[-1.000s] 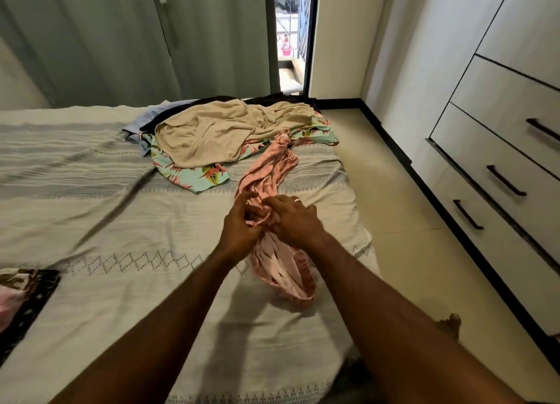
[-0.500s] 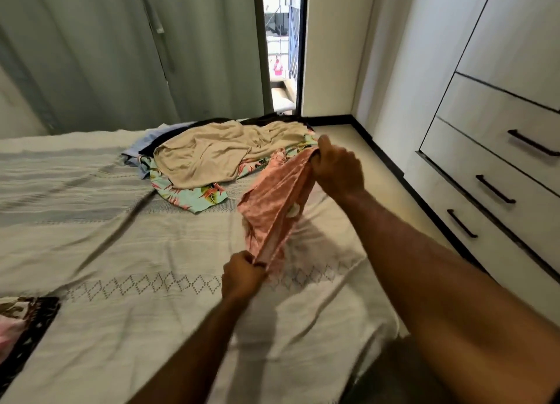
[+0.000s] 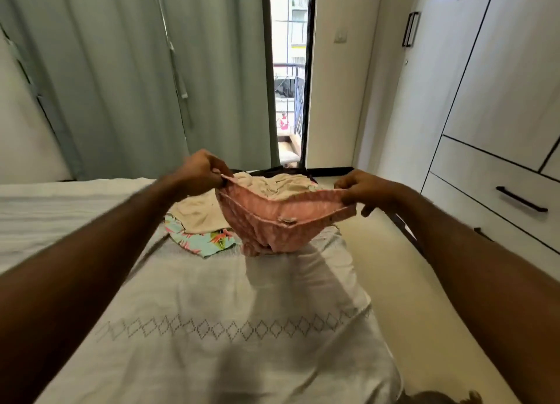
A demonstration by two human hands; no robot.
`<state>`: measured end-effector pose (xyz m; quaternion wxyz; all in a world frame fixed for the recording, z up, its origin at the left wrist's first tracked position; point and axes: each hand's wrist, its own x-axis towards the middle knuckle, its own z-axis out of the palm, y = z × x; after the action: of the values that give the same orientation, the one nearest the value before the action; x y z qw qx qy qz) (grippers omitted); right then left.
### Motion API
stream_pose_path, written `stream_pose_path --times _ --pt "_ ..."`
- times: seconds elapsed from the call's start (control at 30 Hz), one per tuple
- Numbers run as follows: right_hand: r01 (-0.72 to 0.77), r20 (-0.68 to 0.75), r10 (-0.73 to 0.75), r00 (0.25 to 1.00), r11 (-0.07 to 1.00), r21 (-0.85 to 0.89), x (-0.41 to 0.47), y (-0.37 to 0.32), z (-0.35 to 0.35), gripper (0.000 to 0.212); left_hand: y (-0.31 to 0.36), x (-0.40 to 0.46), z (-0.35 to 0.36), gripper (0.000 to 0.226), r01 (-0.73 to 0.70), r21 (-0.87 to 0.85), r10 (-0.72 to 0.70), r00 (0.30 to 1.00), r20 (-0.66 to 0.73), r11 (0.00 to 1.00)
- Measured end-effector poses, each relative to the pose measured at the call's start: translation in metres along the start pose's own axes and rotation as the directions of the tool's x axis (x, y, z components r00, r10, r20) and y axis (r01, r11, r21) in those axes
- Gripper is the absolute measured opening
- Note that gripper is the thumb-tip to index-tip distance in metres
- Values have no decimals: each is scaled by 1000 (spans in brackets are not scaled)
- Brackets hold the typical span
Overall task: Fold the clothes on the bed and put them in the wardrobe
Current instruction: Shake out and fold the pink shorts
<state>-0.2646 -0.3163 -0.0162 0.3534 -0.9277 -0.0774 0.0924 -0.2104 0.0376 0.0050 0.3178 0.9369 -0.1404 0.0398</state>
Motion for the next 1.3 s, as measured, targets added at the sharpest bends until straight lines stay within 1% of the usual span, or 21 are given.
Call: stream_pose_path --times 0.07,0.17,0.27,0.33,0.4,0.43,0.47,0.53,0.6,0.67,0.7,0.73,0.77,0.83,0.9,0.93,1.0,1.03,1.1,1.2,1.3 --pt "-1 63 -9 998 988 154 -7 -14 -11 16 2 2 -19 28 40 -80 -44 998 -46 996" --pt "-36 69 28 997 992 122 -12 -36 -14 4 4 0 -35 24 94 -48 -99 988 -119 994" --pt "-39 -188 45 981 999 38 -10 -60 -19 22 11 -6 -47 15 43 201 3 974 -226 979" --pt "3 -403 -39 914 996 -88 -13 -79 -32 20 18 -5 -60 23 -17 367 105 969 -222 930" --pt "27 -560 -127 819 983 -183 -19 -102 -52 25 26 -4 -82 29 3 406 91 973 -211 914" --pt "31 -595 -135 793 983 -181 -24 -114 -64 26 32 -6 -94 26 33 362 47 976 -211 931" --pt "39 -586 -112 802 990 -136 -29 -124 -77 25 39 -8 -104 19 74 263 -19 979 -204 962" --pt "28 -473 -13 881 999 24 -41 -145 -102 19 51 -11 -122 13 141 -48 -147 976 -163 989" --pt "79 -447 4 895 983 167 -55 -161 -121 20 65 -13 -134 26 140 -440 -214 969 -124 887" --pt "177 -522 -41 852 961 213 -63 -170 -133 25 80 -14 -140 34 98 -732 -234 968 -87 675" --pt "184 -552 -82 830 974 132 -67 -173 -135 27 89 -16 -141 35 80 -794 -221 973 -70 603" --pt "139 -560 -133 818 990 -33 -68 -174 -133 27 98 -20 -139 36 77 -808 -190 981 -44 585" --pt "57 -550 -183 815 970 -238 -68 -174 -127 26 105 -24 -138 37 64 -783 -154 987 -41 618" --pt "-129 -544 -271 794 800 -586 -67 -167 -109 20 116 -29 -134 34 17 -675 -109 989 -95 738" --pt "-251 -515 -254 818 649 -718 -67 -155 -94 15 123 -32 -138 34 -26 -590 -113 974 -197 807" --pt "-277 -496 -199 845 629 -726 -67 -145 -90 23 126 -34 -143 36 -36 -578 -134 959 -249 815" --pt "-244 -445 -61 894 766 -595 -68 -129 -87 34 132 -40 -150 36 -24 -592 -182 941 -285 805" --pt "-190 -397 -11 918 865 -464 -70 -125 -82 29 136 -45 -153 35 -7 -583 -191 942 -276 812" --pt "-56 -289 -16 957 970 -239 -69 -123 -62 21 144 -52 -155 33 16 -520 -174 951 -255 854" --pt "146 -170 -159 972 986 -85 -63 -143 -27 27 156 -56 -157 25 16 -415 -128 961 -244 910" --pt "354 -153 -337 929 930 98 -58 -177 1 31 165 -60 -157 19 -4 -350 -86 967 -241 937"
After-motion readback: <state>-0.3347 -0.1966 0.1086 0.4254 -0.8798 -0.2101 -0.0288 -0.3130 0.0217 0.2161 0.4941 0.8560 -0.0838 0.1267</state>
